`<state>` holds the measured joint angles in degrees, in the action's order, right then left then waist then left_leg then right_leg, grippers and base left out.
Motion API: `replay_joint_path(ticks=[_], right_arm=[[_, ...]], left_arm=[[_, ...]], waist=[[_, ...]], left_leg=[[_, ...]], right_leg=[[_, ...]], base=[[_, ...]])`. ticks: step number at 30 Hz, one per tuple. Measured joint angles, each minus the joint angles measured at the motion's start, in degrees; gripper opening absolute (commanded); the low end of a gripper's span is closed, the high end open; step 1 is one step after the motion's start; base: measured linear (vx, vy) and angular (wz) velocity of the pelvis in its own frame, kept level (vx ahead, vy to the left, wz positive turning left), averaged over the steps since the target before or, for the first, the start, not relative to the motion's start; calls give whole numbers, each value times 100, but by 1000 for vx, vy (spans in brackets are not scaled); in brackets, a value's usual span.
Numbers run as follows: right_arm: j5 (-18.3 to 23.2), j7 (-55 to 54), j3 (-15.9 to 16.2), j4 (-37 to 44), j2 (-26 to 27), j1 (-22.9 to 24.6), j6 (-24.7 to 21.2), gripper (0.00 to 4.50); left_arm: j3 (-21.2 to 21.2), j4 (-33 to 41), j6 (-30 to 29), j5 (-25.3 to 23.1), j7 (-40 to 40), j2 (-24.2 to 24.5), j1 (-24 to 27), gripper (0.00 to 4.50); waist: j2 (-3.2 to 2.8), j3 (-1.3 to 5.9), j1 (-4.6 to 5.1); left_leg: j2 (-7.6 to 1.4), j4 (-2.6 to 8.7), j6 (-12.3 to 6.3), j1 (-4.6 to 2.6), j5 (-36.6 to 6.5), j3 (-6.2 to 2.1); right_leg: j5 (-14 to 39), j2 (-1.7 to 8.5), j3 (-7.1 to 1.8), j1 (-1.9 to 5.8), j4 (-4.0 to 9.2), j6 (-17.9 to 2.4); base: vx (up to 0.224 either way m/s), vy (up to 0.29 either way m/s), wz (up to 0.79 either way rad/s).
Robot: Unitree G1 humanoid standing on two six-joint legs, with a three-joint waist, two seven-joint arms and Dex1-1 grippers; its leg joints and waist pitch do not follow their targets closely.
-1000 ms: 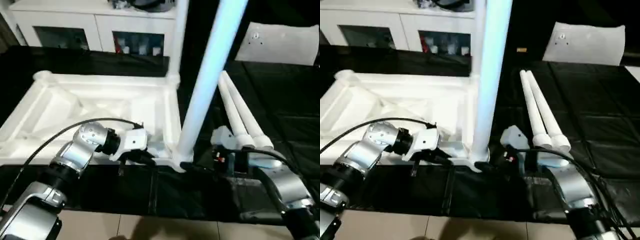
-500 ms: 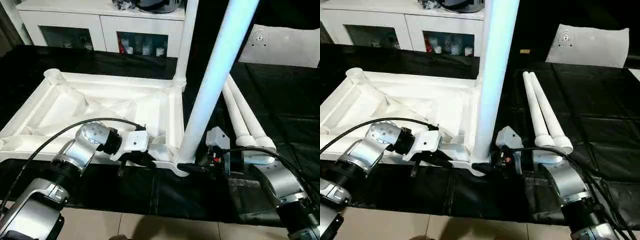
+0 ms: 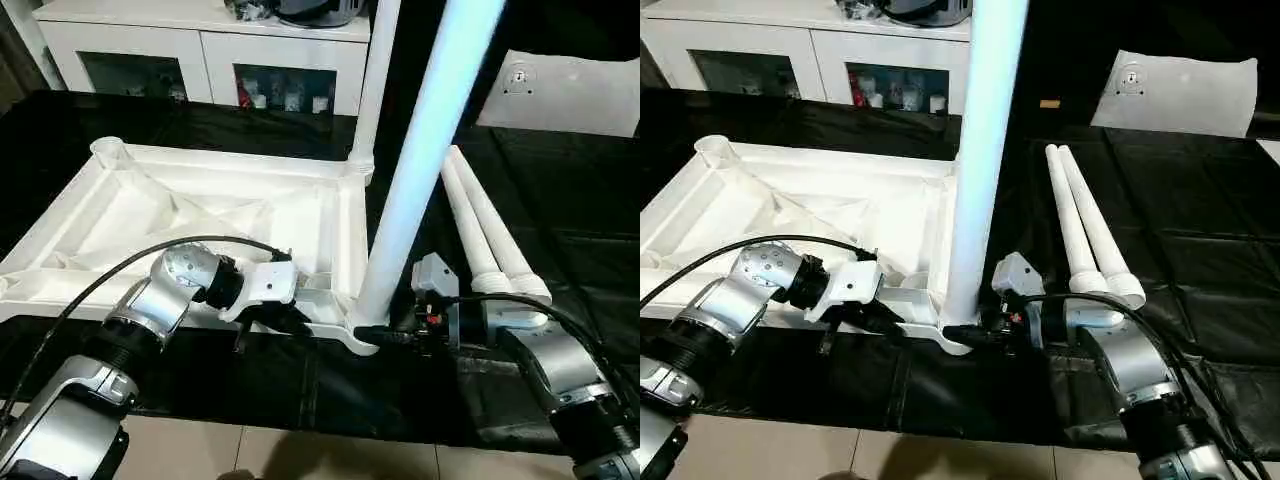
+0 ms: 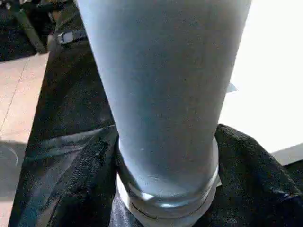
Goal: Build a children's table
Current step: Rotate leg to tighten
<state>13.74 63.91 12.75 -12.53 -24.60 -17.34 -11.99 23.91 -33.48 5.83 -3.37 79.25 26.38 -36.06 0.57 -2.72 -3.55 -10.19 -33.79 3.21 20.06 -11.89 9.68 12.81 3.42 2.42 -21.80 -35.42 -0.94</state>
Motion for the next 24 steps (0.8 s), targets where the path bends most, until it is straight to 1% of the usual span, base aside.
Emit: replay_joint_path(ticks=[1, 2, 4, 5, 7, 8, 10, 11, 15, 16, 17, 18, 21, 22, 23, 24], right_arm=[[-12, -236, -69, 105, 133, 107, -92, 270], [-40, -661, -224, 123, 400, 244, -151, 270], [-117, -1315, -372, 121, 729, 326, -208, 269], [-219, -1875, -532, 101, 1035, 369, -257, 269], [-316, -2591, -706, 35, 1348, 364, -292, 269], [-363, -2973, -820, -32, 1504, 345, -294, 269], [-502, -3595, -1008, -233, 1813, 212, -274, 269], [-557, -3916, -1047, -364, 1937, 100, -276, 269], [-692, -4592, -1147, -623, 2230, -154, -285, 269], [-740, -4820, -1250, -741, 2365, -275, -304, 304], [-759, -4994, -1304, -840, 2402, -382, -317, 325], [-770, -5055, -1323, -847, 2406, -408, -320, 325], [-773, -5122, -1361, -796, 2508, -407, -289, 362], [-773, -5112, -1361, -769, 2507, -392, -275, 362], [-756, -5005, -1360, -678, 2493, -299, -220, 383], [-739, -4926, -1359, -636, 2493, -255, -185, 383]], left_arm=[[-71, 97, -261, 15, -111, -89, 56, 0], [-207, 139, -559, 15, -358, -159, 128, 0], [-337, 177, -954, -40, -712, -295, 147, 0], [-440, 193, -1241, -88, -1048, -467, 159, 0], [-512, 214, -1554, -116, -1464, -717, 165, 0], [-551, 235, -1744, -115, -1726, -916, 179, 0], [-629, 253, -2028, -145, -2219, -1237, 191, 0], [-659, 270, -2178, -190, -2494, -1376, 185, 0], [-754, 240, -2355, -278, -3041, -1649, 165, 0], [-775, 210, -2405, -345, -3224, -1756, 131, 0], [-770, 180, -2455, -425, -3387, -1870, 79, 0], [-755, 185, -2483, -447, -3442, -1914, 58, 0], [-734, 274, -2550, -515, -3484, -1921, 54, 0], [-716, 308, -2549, -522, -3478, -1899, 56, 0], [-658, 384, -2517, -519, -3438, -1803, 64, 0], [-646, 404, -2509, -512, -3403, -1774, 72, 0]], waist=[[0, 2, 0], [2, 3, 15], [-5, 4, 49], [-6, 3, 81], [-12, -1, 163], [-14, -2, 195], [-9, -4, 232], [-17, -1, 257], [-20, -3, 309], [-21, -3, 321], [-19, -4, 327], [-13, -6, 325], [-10, -6, 322], [-7, -7, 322], [-3, -8, 316], [-3, -9, 318]], left_leg=[[0, 3, 1, -1, 0, 0], [-2, -2, 8, -5, -3, 2], [1, -2, 27, -16, -8, 3], [1, -4, 34, -30, -3, 3], [2, -3, 48, -36, 7, 2], [2, -4, 50, -33, 9, 3], [3, -9, 48, -25, 11, 3], [9, -10, 47, -24, 12, 3], [15, -10, 43, -15, 14, 3], [15, -10, 41, -13, 15, 3], [15, -10, 40, -9, 16, 3], [16, -10, 39, -6, 16, 3], [17, -2, 33, 2, 12, 4], [17, 4, 33, 3, 12, 4], [14, 12, 33, 7, 12, 3], [13, 20, 34, 14, 12, 4]], right_leg=[[0, 0, 0, 3, 0, 0], [0, 0, -3, 14, -9, 0], [-8, 0, -7, 31, -9, -12], [-8, 1, -9, 39, -5, -13], [5, 2, -9, 44, 17, 10], [5, 3, -10, 44, 34, 10], [2, 3, -11, 42, 43, 5], [1, 6, -16, 42, 44, 4], [0, 8, -21, 39, 44, 6], [-1, 8, -21, 38, 44, 7], [-2, 9, -21, 28, 47, 7], [-5, 9, -21, 22, 49, 4], [-41, 9, -21, 19, 48, -27], [-44, 9, -18, 13, 48, -27], [-50, 8, -14, 3, 48, -19], [-52, 6, -14, -2, 48, -14]], base=[[0, 0, 0], [0, 0, 0], [0, 0, 0], [-50, 8, -3], [-25, 4, -1], [0, 0, 0], [0, 0, 0], [0, 0, 0], [0, 0, 0], [0, 0, 0], [0, 0, 0], [0, 0, 0], [0, 0, 0], [0, 0, 0], [0, 0, 0], [0, 0, 0]])
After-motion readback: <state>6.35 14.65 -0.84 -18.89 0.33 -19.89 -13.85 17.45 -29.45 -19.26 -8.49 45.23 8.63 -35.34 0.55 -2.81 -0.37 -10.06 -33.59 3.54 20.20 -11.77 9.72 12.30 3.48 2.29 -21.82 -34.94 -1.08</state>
